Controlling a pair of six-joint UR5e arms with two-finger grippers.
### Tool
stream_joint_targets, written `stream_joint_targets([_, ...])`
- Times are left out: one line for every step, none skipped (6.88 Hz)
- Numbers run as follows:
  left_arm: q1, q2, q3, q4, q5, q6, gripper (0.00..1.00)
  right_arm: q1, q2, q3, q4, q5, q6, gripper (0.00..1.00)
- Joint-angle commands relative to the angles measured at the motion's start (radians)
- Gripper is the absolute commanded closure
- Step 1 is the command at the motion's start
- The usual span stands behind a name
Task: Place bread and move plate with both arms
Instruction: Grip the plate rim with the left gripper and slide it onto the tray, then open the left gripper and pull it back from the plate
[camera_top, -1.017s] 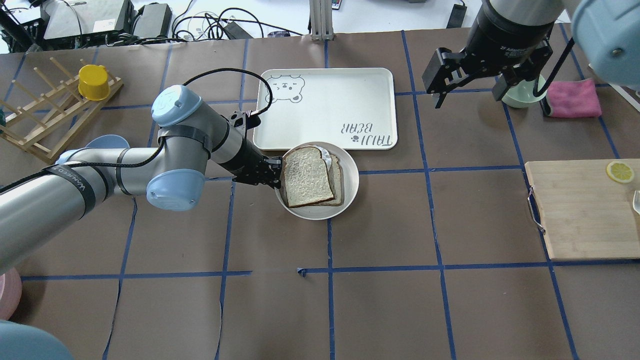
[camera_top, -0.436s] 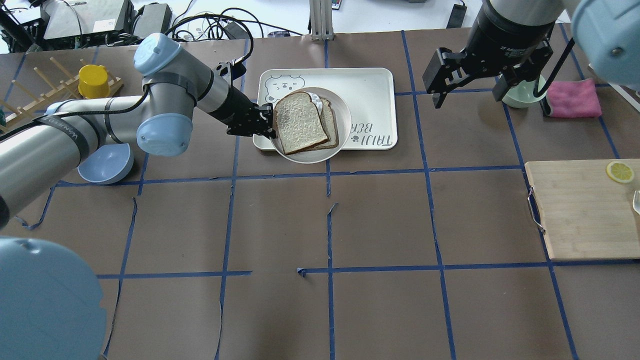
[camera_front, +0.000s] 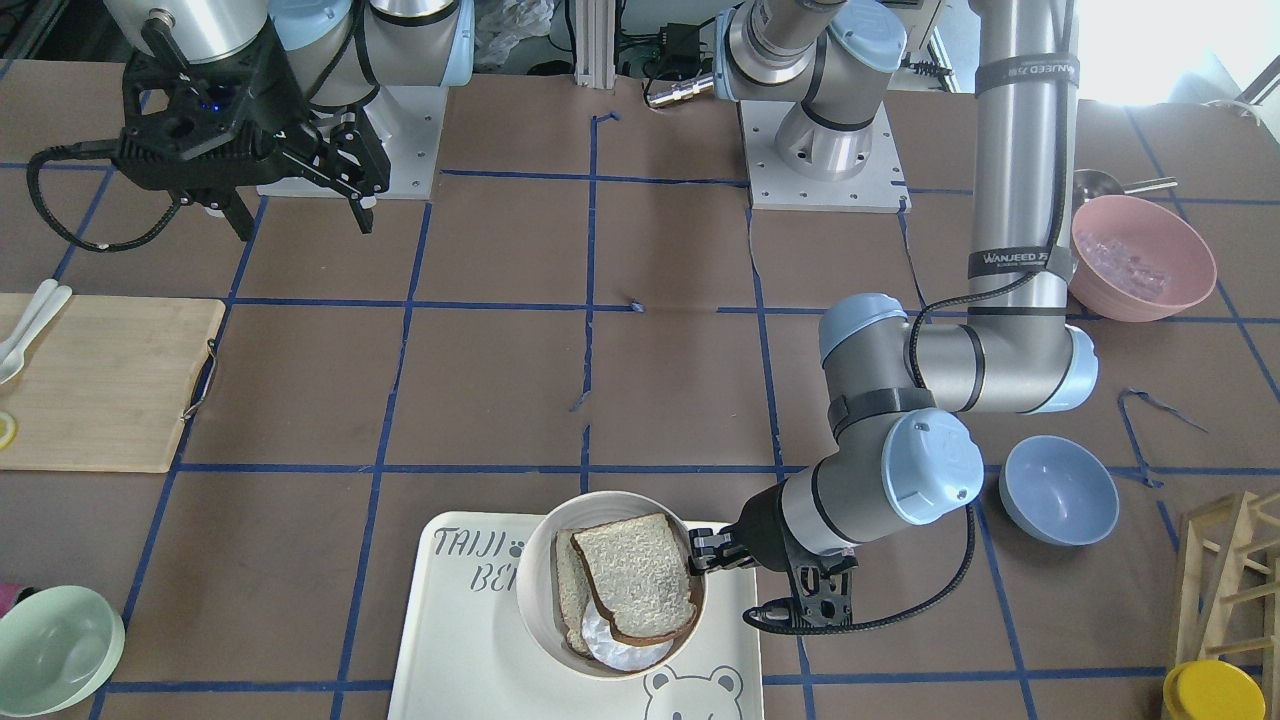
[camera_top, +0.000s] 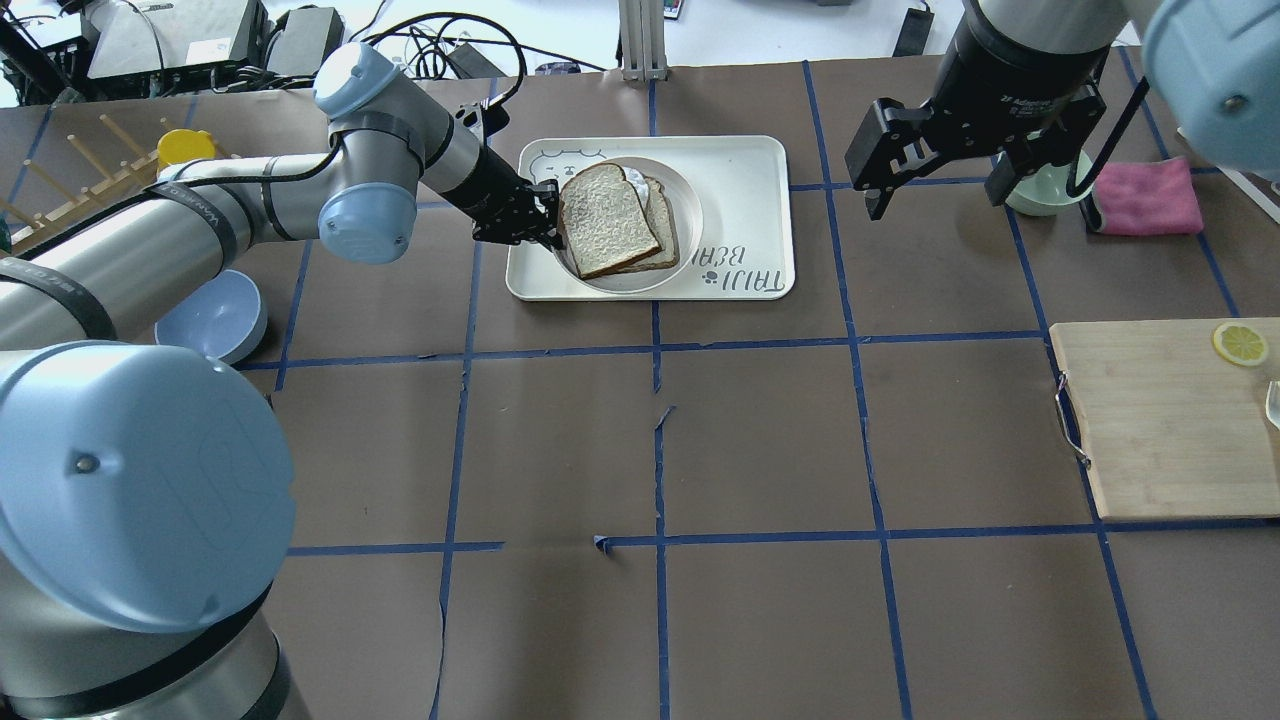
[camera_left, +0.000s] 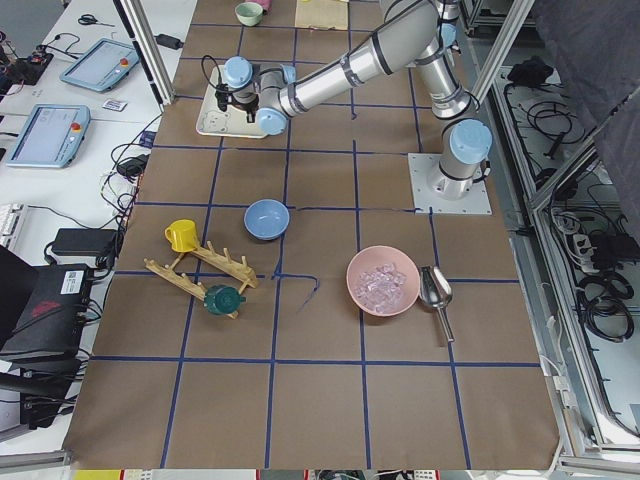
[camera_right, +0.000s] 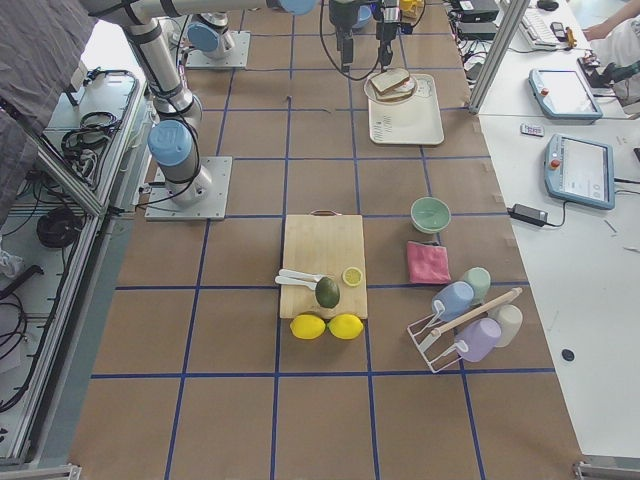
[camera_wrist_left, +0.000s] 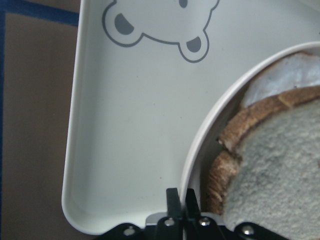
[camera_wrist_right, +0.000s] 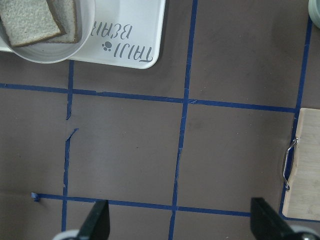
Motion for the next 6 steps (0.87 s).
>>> stream_joint_targets([-0.03,-0.055,0.044,0.003,0.034,-0.002,1.0,0.0,0.0,0.0,0.0,0.0,-0.002,0.0])
stream_joint_targets([-0.033,-0.063,0.045,0.005,0.039,0.006,1.0,0.0,0.0,0.0,0.001,0.0,-0.003,0.0])
stream_joint_targets([-0.033,-0.048,0.047,-0.001,0.043,0.005,0.3,0.0,0.0,0.0,0.005,0.0,-0.003,0.0])
stream_joint_targets([-0.035,-0.024,0.047,-0.01,0.046,-0.003,0.05,0.0,0.0,0.0,0.005,0.0,-0.003,0.0])
stream_joint_targets([-0.037,0.004,0.047,-0.036,0.046,-0.006,0.02,0.0,0.0,0.0,0.005,0.0,-0.003,0.0])
stream_joint_targets([-0.04,0.054,0.047,-0.113,0.048,-0.006,0.0,0.0,0.0,0.0,0.005,0.0,-0.003,0.0])
